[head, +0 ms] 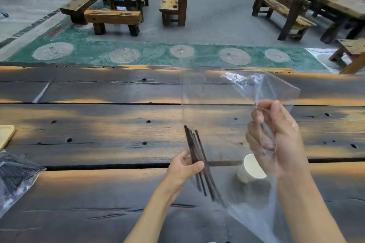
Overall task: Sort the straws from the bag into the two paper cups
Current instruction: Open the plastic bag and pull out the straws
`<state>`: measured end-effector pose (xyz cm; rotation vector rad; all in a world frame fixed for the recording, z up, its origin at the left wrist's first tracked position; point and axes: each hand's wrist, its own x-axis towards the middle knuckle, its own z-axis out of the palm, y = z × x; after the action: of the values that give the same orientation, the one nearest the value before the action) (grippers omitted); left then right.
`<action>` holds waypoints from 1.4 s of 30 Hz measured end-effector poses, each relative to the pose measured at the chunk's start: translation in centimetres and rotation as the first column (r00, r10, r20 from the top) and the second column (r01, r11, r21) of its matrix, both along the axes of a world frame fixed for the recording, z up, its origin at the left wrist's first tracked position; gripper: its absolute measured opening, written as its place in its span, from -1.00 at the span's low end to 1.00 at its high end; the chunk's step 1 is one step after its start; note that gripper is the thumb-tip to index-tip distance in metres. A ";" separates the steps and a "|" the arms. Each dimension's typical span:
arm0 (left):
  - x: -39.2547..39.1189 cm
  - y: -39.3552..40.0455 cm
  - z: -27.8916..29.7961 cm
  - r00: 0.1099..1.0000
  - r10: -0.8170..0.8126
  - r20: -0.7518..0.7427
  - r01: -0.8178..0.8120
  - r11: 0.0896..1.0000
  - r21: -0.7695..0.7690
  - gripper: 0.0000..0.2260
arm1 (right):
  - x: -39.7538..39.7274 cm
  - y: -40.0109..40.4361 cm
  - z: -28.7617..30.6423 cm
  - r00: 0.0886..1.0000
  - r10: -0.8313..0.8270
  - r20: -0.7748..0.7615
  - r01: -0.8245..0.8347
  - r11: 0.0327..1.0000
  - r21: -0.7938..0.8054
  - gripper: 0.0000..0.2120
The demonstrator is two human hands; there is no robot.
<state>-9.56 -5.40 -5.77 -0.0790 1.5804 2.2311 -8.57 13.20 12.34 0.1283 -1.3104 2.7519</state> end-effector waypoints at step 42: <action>1.8 -9.9 8.2 0.900 -0.422 -0.106 0.344 0.839 -0.420 -0.76 | -5.1 -0.3 0.3 0.506 0.643 0.575 -0.612 -0.202 0.765 -0.78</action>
<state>-7.76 -15.35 2.40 0.3314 1.9315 1.6292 -13.67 12.87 12.66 1.2551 -3.5408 1.5120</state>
